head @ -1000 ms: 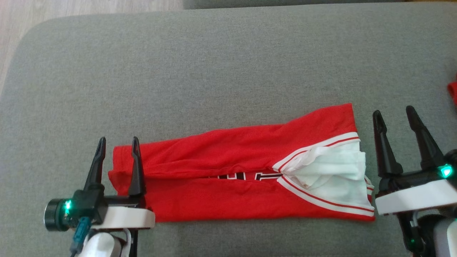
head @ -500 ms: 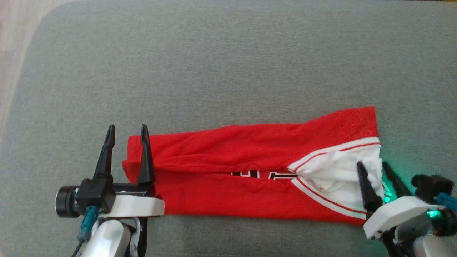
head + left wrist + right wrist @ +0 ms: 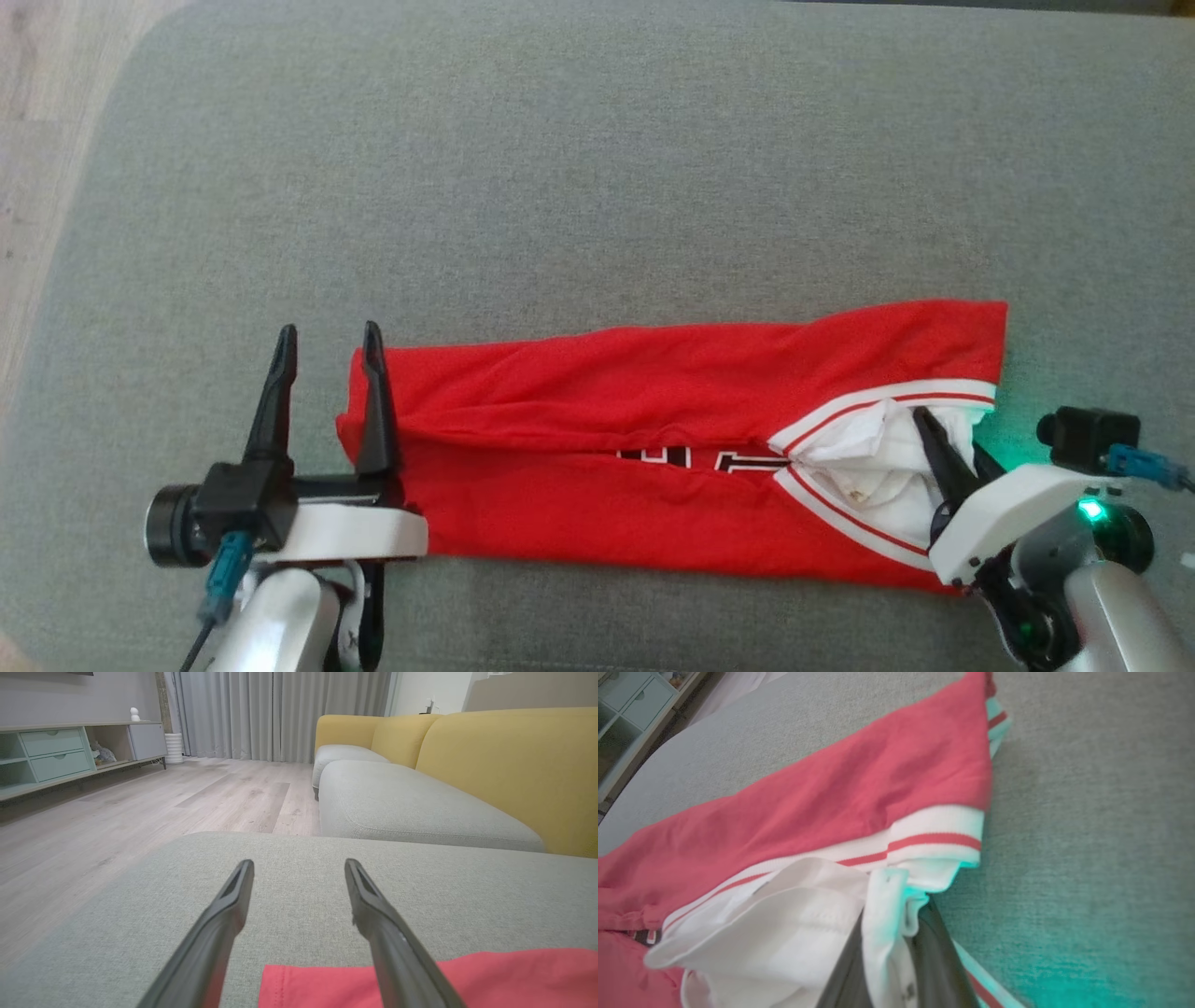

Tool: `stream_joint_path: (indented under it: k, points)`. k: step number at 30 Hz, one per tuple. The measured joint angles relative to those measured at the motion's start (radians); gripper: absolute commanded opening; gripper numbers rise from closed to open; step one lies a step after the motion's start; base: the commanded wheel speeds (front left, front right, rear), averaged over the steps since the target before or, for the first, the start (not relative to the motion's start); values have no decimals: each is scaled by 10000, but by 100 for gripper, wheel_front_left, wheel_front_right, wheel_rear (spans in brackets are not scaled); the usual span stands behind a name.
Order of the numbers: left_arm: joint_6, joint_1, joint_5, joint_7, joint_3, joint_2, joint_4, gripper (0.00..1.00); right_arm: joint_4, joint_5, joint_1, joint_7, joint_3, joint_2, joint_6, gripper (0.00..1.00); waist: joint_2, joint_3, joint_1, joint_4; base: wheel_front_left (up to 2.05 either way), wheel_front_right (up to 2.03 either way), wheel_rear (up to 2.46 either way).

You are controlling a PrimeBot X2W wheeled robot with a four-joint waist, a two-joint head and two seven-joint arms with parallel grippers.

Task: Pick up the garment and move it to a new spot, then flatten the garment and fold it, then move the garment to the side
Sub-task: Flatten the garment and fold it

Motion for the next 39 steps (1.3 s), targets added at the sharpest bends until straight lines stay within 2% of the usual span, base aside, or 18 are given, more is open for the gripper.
stream_joint_path:
  k: [6, 17, 21, 25, 30, 34, 39]
  points:
    - [-88, 43, 0, 0, 128, -36, 2, 100, -445, 2, 175, -4, -148, 117, 0, 0, 0, -115, 1, -274, 0, 0, 0]
    - [-194, 79, 15, -2, 314, -15, 58, 100, -978, -445, 1155, 44, -2596, 153, 2, 0, 0, -365, 1, -1003, 0, 0, 0]
    - [-196, 185, 13, 0, 313, 8, 79, 100, -1712, -635, 1145, 372, -2717, 88, 2, 0, 0, -512, 1, -1172, 0, 0, 0]
    - [-196, 347, 12, 2, 293, 19, 102, 100, -3070, -744, 1118, 1080, -1977, 178, 2, 0, 0, -684, 0, -1238, 0, 0, 0]
    - [-253, 384, -4, 6, 238, 15, 111, 100, -4263, -610, 996, 2029, -186, 577, 2, 0, 0, -807, 0, -1148, 0, 0, 0]
    - [-253, 387, -102, 29, 150, 6, 171, 100, -4203, -221, 507, 2326, 1248, 913, 2, 0, 0, -816, 0, -949, 0, 0, 0]
    - [-253, 377, -104, 33, 15, -82, 205, 100, -3356, 500, -326, 2075, 2932, 1030, 2, 0, 0, -708, 0, -540, 0, 0, 0]
